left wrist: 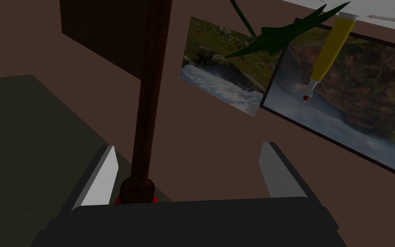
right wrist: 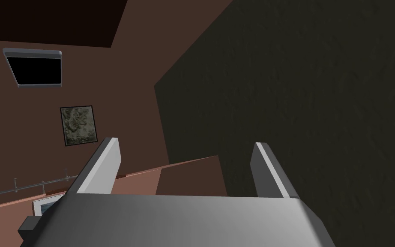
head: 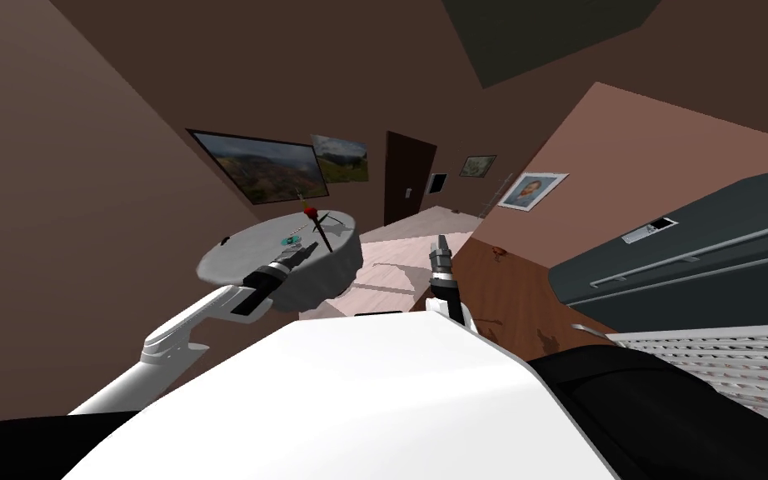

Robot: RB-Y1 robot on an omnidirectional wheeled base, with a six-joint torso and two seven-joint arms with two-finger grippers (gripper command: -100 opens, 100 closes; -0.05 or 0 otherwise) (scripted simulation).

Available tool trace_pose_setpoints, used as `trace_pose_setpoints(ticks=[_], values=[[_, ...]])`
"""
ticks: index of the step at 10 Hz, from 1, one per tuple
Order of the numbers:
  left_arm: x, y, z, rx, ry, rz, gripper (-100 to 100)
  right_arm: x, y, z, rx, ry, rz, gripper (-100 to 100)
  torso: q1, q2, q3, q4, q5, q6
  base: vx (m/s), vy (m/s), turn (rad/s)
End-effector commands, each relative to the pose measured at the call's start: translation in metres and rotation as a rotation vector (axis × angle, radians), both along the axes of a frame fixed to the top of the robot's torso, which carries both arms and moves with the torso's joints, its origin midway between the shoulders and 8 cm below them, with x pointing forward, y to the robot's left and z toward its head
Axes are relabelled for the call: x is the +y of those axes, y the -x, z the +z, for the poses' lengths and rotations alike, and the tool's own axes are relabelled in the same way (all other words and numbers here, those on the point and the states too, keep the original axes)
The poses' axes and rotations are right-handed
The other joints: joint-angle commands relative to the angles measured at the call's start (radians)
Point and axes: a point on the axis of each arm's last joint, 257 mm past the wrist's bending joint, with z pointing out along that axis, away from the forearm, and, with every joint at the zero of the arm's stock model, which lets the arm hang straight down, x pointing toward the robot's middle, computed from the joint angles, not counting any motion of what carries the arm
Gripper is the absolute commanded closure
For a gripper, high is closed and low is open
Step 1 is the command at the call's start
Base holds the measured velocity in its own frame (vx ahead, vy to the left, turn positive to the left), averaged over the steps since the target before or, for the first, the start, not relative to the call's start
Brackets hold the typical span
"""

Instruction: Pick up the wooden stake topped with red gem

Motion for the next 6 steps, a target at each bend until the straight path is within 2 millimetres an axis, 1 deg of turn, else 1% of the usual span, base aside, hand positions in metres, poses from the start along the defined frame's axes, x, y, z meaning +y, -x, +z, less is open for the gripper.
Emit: trace_pose_setpoints(ticks=[1, 4, 5, 6], values=[[0.002, -0.005, 0.009, -0.017, -0.065, -0.008, -100, 0.0, 0.0, 0.0, 0.0, 0.0, 0.0, 0, 0.0, 0.0, 0.0, 0.0, 0.0, 0.0, 0.029, -0.042, -0.075], [0.003, -0.015, 0.028, -0.052, -0.17, -0.024, -100, 0.0, 0.0, 0.0, 0.0, 0.0, 0.0, 0, 0.001, 0.0, 0.0, 0.0, 0.0, 0.0, 0.044, -0.041, -0.064], [0.001, -0.013, 0.023, -0.043, -0.143, -0.021, -100, 0.0, 0.0, 0.0, 0.0, 0.0, 0.0, 0, 0.0, -0.001, -0.001, 0.0, 0.0, 0.0, 0.028, -0.024, -0.018], [0.001, -0.013, 0.024, -0.045, -0.149, -0.021, 0, 0.0, 0.0, 0.0, 0.0, 0.0, 0.0, 0, 0.001, 0.0, 0.0, 0.0, 0.0, -0.001, 0.0, 0.0, 0.0]])
